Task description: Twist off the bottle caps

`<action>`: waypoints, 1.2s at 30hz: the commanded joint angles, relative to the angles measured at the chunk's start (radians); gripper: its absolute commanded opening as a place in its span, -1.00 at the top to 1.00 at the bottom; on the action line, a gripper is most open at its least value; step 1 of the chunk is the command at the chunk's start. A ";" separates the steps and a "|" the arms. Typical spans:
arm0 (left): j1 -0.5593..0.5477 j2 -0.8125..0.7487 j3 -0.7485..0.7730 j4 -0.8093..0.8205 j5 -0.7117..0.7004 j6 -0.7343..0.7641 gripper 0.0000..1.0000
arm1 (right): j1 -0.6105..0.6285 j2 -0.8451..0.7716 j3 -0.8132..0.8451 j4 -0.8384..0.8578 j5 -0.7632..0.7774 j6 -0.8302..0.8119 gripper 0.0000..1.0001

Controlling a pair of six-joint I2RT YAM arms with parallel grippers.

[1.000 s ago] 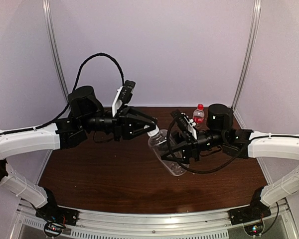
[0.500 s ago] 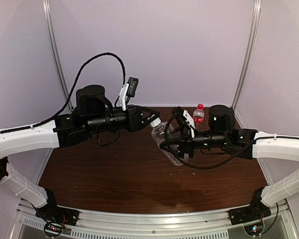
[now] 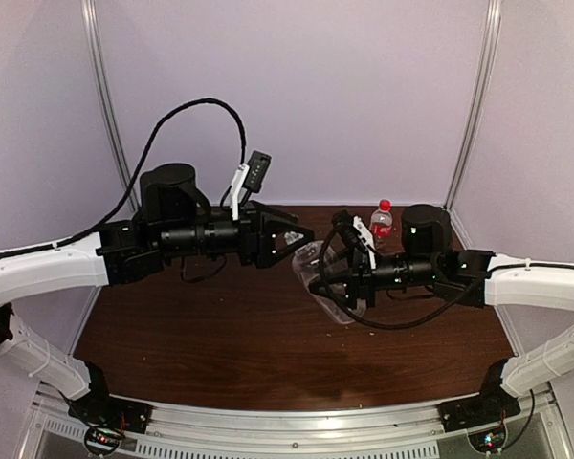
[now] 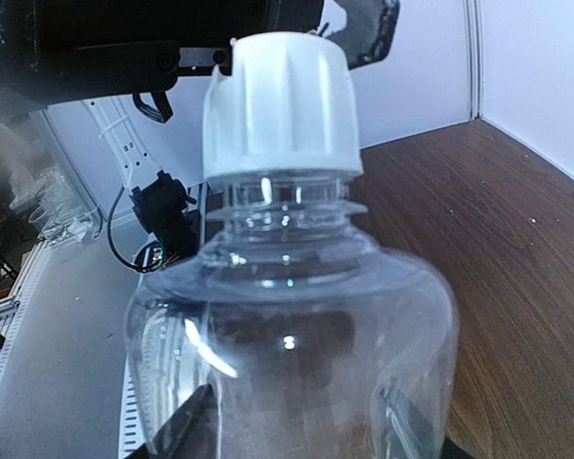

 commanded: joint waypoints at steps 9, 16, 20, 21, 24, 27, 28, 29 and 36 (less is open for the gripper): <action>0.011 -0.102 -0.031 -0.039 0.170 0.227 -0.68 | -0.006 -0.004 0.001 0.063 -0.271 0.038 0.23; 0.012 -0.094 -0.044 -0.002 0.342 0.309 -0.69 | -0.004 0.022 0.015 0.144 -0.447 0.114 0.24; 0.014 -0.072 -0.041 0.045 0.441 0.321 -0.69 | -0.004 0.037 0.005 0.241 -0.513 0.183 0.24; 0.015 -0.064 -0.041 0.058 0.463 0.317 -0.69 | -0.004 0.039 -0.001 0.260 -0.519 0.194 0.24; 0.016 -0.032 -0.029 0.090 0.506 0.297 -0.66 | -0.004 0.051 -0.014 0.330 -0.531 0.240 0.24; 0.019 -0.013 -0.028 0.123 0.520 0.272 -0.57 | -0.002 0.063 -0.022 0.375 -0.546 0.276 0.25; 0.022 -0.010 -0.031 0.146 0.520 0.260 -0.53 | -0.002 0.063 -0.024 0.377 -0.542 0.275 0.25; 0.024 -0.009 -0.033 0.164 0.519 0.245 -0.50 | -0.002 0.064 -0.024 0.376 -0.539 0.274 0.25; 0.031 -0.006 -0.049 0.221 0.508 0.201 -0.30 | -0.003 0.065 -0.019 0.339 -0.525 0.245 0.26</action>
